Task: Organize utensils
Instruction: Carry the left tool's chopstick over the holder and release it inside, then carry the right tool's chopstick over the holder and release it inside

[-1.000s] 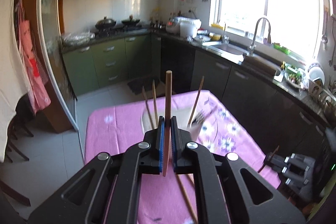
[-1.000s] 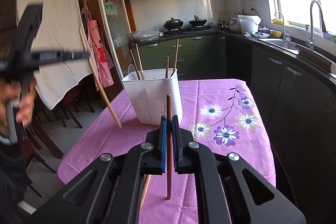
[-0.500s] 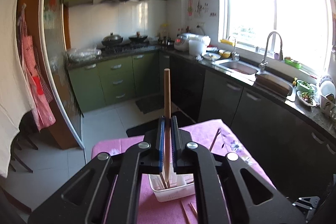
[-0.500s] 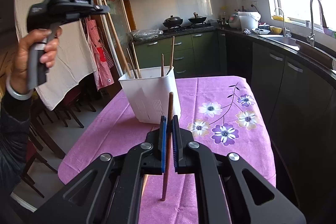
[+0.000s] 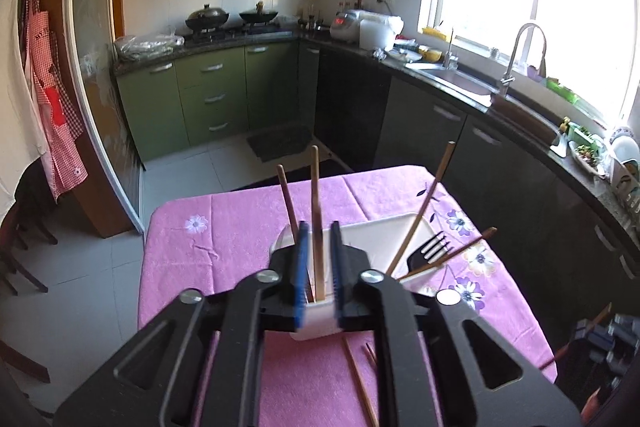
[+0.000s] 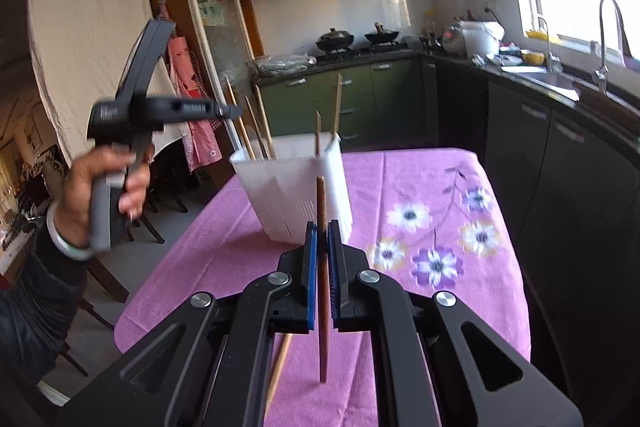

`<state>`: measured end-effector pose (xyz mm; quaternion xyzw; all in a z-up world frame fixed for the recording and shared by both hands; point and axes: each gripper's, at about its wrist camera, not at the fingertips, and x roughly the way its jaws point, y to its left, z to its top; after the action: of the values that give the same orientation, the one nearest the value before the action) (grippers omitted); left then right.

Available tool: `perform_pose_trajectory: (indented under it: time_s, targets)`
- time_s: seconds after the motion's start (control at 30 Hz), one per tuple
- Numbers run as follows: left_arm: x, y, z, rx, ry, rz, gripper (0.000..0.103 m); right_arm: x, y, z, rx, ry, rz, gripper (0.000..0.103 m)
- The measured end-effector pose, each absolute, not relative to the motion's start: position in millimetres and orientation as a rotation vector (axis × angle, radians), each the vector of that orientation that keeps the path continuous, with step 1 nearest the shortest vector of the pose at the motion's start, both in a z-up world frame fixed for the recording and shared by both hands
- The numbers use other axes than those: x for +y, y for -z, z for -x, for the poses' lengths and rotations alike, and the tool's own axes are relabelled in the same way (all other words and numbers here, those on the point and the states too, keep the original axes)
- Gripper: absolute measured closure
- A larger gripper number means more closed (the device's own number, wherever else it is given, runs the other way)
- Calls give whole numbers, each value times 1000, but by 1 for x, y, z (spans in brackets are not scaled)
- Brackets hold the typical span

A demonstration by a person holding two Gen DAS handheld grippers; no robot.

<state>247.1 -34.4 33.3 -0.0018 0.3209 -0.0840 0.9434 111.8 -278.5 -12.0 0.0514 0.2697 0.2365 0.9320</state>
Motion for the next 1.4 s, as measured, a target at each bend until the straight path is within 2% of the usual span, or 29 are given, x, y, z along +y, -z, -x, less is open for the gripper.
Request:
perform_pose_trajectory:
  time_s: [0.03,0.07,0.1,0.23,0.27,0.37,0.53,0.67,1.03,1.17,1.3,1.4]
  targets:
    - [-32,-35,-237,631,174,5,77,-276,5,-114,539,-495,-101,97]
    - [-30,-36,-228,613,174,4,66,-271,-5,-116,519,-509,-94,97]
    - [-28,-37,-218,597,172,1,63,-269,-11,-118,505,-516,-89,97]
    - [-24,-36,-186,563,173,-11,63,-254,-49,-134,430,-560,-93,97]
    - [-20,-33,-173,556,174,-3,60,-252,-56,-138,414,-565,-95,97]
    - [-11,-24,-148,537,166,25,35,-243,-86,-156,342,-560,-113,97]
    - [1,-5,-118,537,124,24,34,-228,-123,-191,251,-527,-147,97]
    - [5,9,-112,576,129,27,34,-215,-130,-222,261,-491,-146,97]
    - [-11,29,-119,644,165,-18,34,-185,-59,-279,470,-443,-70,97]
    - [-20,31,-122,663,180,-27,34,-181,-54,-276,485,-457,-42,96]
    - [-27,35,-127,689,178,-40,33,-191,-76,-246,402,-480,-44,96]
    - [-33,42,-133,728,182,-34,32,-204,-91,-206,343,-502,-38,89]
